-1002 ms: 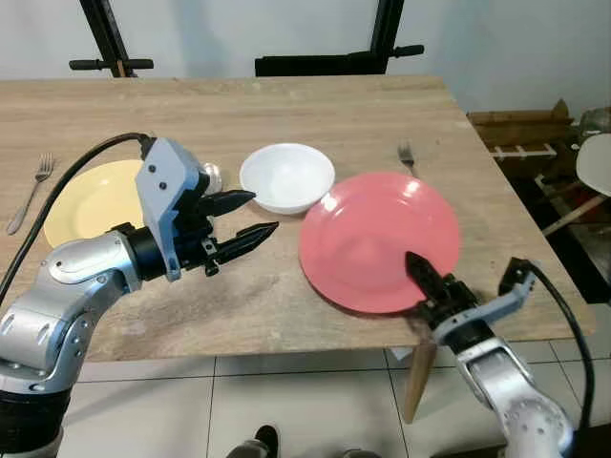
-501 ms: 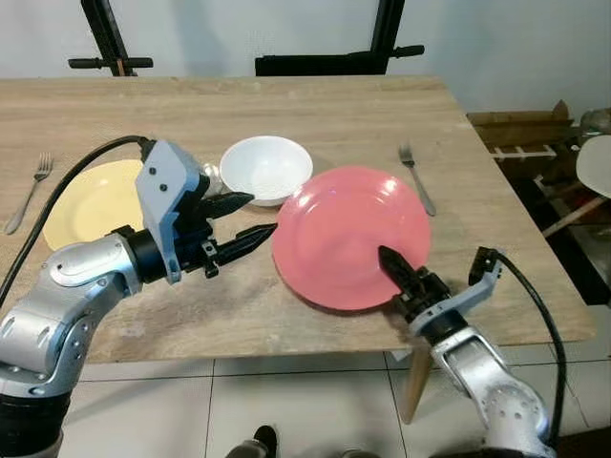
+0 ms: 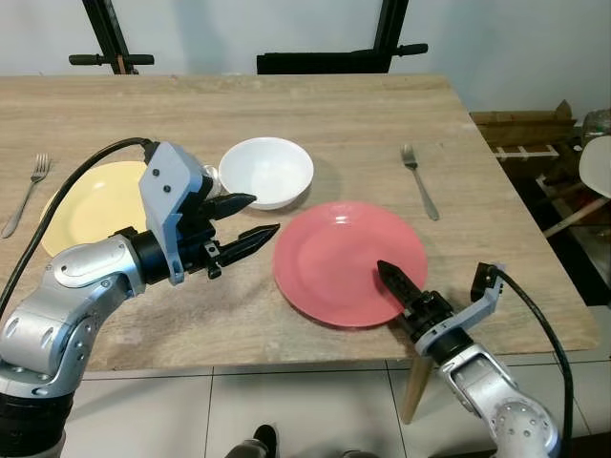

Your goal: Setting the table

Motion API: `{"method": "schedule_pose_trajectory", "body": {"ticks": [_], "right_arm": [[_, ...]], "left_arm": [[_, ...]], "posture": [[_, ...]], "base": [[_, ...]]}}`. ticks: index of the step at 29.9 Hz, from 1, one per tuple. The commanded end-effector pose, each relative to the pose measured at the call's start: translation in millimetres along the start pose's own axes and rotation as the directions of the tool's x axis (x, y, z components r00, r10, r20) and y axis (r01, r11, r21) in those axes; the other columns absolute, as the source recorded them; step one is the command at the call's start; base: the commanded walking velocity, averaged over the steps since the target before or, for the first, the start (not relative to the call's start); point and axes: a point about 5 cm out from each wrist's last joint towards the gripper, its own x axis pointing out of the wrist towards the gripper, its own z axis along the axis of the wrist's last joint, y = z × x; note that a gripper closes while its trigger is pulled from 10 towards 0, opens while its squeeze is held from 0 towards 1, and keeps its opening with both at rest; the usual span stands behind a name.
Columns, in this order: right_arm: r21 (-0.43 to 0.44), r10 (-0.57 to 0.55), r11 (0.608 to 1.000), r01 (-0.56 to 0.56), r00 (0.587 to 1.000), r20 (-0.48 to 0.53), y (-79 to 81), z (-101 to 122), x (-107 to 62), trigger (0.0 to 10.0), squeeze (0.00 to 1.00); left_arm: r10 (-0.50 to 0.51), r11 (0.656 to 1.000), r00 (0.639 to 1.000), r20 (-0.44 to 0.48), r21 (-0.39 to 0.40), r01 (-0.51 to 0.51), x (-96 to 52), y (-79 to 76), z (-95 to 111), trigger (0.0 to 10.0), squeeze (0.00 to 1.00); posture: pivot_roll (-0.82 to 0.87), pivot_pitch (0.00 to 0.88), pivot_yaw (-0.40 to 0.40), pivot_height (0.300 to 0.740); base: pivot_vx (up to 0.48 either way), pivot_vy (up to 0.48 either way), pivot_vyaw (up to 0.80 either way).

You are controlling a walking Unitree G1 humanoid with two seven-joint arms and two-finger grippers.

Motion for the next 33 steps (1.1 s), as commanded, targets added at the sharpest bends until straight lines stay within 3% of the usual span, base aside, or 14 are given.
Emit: {"method": "schedule_pose_trajectory", "body": {"ticks": [1, 2, 3, 6, 7, 9, 11, 12, 14, 19, 23, 26, 29, 33], "right_arm": [[-0.103, -0.050, 0.993, 0.050, 0.999, -0.003, -8.7, 6, -6.3, 10.0, 0.00], [-0.200, -0.058, 0.978, 0.056, 0.998, -0.004, -8.4, 12, -8.2, 10.0, 0.00], [-0.200, -0.058, 0.978, 0.056, 0.998, -0.004, -8.4, 12, -8.2, 10.0, 0.00], [-0.535, -0.054, 0.845, 0.002, 0.995, -0.080, -0.3, 21, -12.2, 10.0, 0.00], [-0.535, -0.054, 0.845, 0.002, 0.995, -0.080, -0.3, 21, -12.2, 10.0, 0.00], [-0.648, -0.033, 0.760, -0.054, 0.992, -0.120, 9.2, 26, -11.3, 10.0, 0.00], [-0.648, -0.033, 0.760, -0.054, 0.992, -0.120, 9.2, 26, -11.3, 10.0, 0.00], [-0.742, 0.000, 0.664, -0.089, 0.993, -0.119, 22.7, 38, -7.1, 10.0, 0.00], [-0.766, 0.019, 0.635, -0.095, 0.994, -0.108, 28.6, 44, -5.2, 10.0, 0.00], [-0.790, 0.059, 0.608, -0.084, 0.996, -0.060, 37.8, 61, -5.4, 10.0, 0.00], [-0.819, 0.082, 0.571, -0.060, 0.996, -0.016, 43.5, 85, -15.9, 10.0, 0.00], [-0.829, 0.079, 0.557, -0.057, 0.997, -0.016, 43.6, 90, -21.7, 10.0, 0.00], [-0.862, 0.011, 0.507, 0.003, 1.000, 0.010, 34.7, 97, -39.2, 10.0, 0.00], [-0.855, -0.007, 0.516, 0.055, 0.998, 0.060, 30.5, 103, -42.6, 10.0, 0.00]], "left_arm": [[-0.016, 1.000, 1.000, 0.002, 0.000, 0.016, 0.7, -4.2, 1, 10.0, 0.00], [-0.017, 1.000, 1.000, 0.003, -0.001, 0.017, 0.7, -4.6, 1, 10.0, 0.00], [-0.017, 1.000, 1.000, 0.003, -0.001, 0.017, 0.7, -4.6, 1, 10.0, 0.00], [-0.021, 1.000, 1.000, 0.006, -0.006, 0.021, 1.7, -5.3, 0, 10.0, 0.00], [-0.021, 1.000, 1.000, 0.006, -0.006, 0.021, 1.7, -5.3, 0, 10.0, 0.00], [-0.027, 1.000, 1.000, 0.009, -0.009, 0.027, 3.2, -6.0, 0, 10.0, 0.00], [-0.027, 1.000, 1.000, 0.009, -0.009, 0.027, 3.2, -6.0, 0, 10.0, 0.00], [-0.033, 0.999, 0.999, 0.014, -0.010, 0.033, 5.4, -6.7, 1, 10.0, 0.00], [-0.034, 0.999, 0.999, 0.016, -0.010, 0.034, 6.4, -7.1, 0, 10.0, 0.00], [-0.035, 0.999, 0.999, 0.018, -0.012, 0.035, 7.1, -8.0, 0, 10.0, 0.00], [-0.033, 0.999, 0.999, 0.020, -0.016, 0.034, 7.3, -8.8, -1, 10.0, 0.00], [-0.035, 0.999, 0.999, 0.021, -0.018, 0.035, 7.8, -9.2, -1, 10.0, 0.00], [-0.042, 0.999, 0.999, 0.025, -0.023, 0.043, 11.0, -10.3, -1, 10.0, 0.00], [-0.044, 0.999, 0.999, 0.027, -0.023, 0.045, 12.3, -10.3, -1, 10.0, 0.00]], "posture": [[-0.06, 0.083, 0.033, 0.740], [-0.06, 0.083, 0.033, 0.740], [-0.06, 0.083, 0.033, 0.740], [-0.08, 0.078, 0.039, 0.740], [-0.08, 0.078, 0.039, 0.740], [-0.08, 0.077, 0.040, 0.740], [-0.08, 0.077, 0.040, 0.740], [-0.09, 0.071, 0.039, 0.740], [-0.09, 0.065, 0.035, 0.740], [-0.09, 0.060, 0.035, 0.740], [-0.09, 0.054, 0.040, 0.740], [-0.09, 0.054, 0.040, 0.740], [-0.10, 0.053, 0.044, 0.740], [-0.10, 0.057, 0.048, 0.740]], "base": [[0.000, 0.000, 0.00], [0.000, 0.000, 0.00], [0.000, 0.000, 0.00], [0.000, 0.000, 0.00], [0.000, 0.000, 0.00], [0.000, 0.000, 0.00], [0.000, 0.000, 0.00], [0.000, 0.000, 0.00], [0.000, 0.000, 0.00], [0.000, 0.000, 0.00], [0.000, 0.000, 0.00], [0.000, 0.000, 0.00], [0.000, 0.000, 0.00], [0.000, 0.000, 0.00]]}}
